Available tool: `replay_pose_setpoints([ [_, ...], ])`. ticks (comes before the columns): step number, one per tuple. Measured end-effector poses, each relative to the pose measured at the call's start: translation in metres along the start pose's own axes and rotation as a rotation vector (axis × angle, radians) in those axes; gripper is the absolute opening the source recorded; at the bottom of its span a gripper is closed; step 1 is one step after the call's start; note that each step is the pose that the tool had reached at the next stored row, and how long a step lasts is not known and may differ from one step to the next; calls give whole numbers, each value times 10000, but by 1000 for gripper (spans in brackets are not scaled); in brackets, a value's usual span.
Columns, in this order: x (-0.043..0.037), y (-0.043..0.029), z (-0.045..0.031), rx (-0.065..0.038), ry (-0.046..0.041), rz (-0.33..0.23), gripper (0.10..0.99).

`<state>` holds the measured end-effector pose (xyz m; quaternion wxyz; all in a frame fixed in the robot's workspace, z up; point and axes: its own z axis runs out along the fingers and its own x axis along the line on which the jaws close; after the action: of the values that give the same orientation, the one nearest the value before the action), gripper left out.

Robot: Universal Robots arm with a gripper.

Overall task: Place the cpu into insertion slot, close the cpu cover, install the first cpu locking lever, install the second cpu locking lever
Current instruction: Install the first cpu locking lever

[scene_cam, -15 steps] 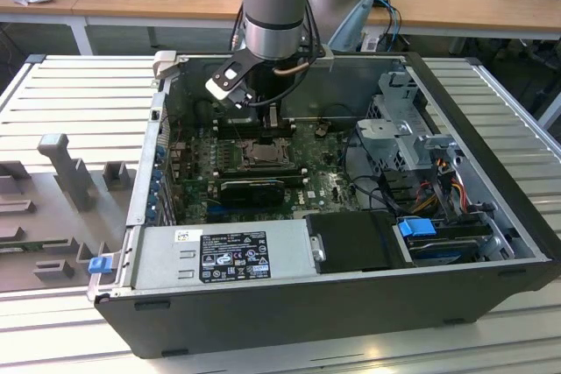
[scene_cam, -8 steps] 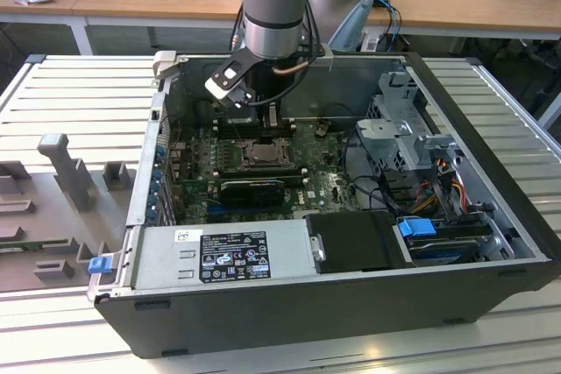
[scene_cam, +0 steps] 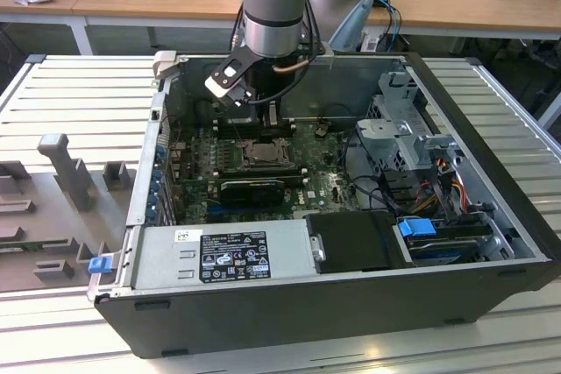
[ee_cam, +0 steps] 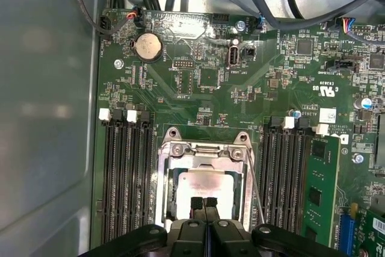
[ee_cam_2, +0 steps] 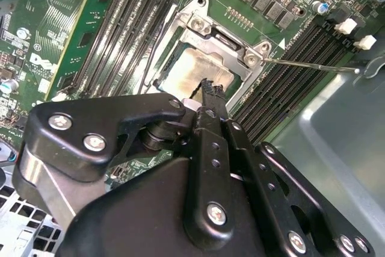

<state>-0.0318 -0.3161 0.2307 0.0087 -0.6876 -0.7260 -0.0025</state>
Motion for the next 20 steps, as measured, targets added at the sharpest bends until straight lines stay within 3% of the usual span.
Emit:
replay_pose_setpoints([
  [20, 1, -1, -76, 0, 1, 1, 106],
])
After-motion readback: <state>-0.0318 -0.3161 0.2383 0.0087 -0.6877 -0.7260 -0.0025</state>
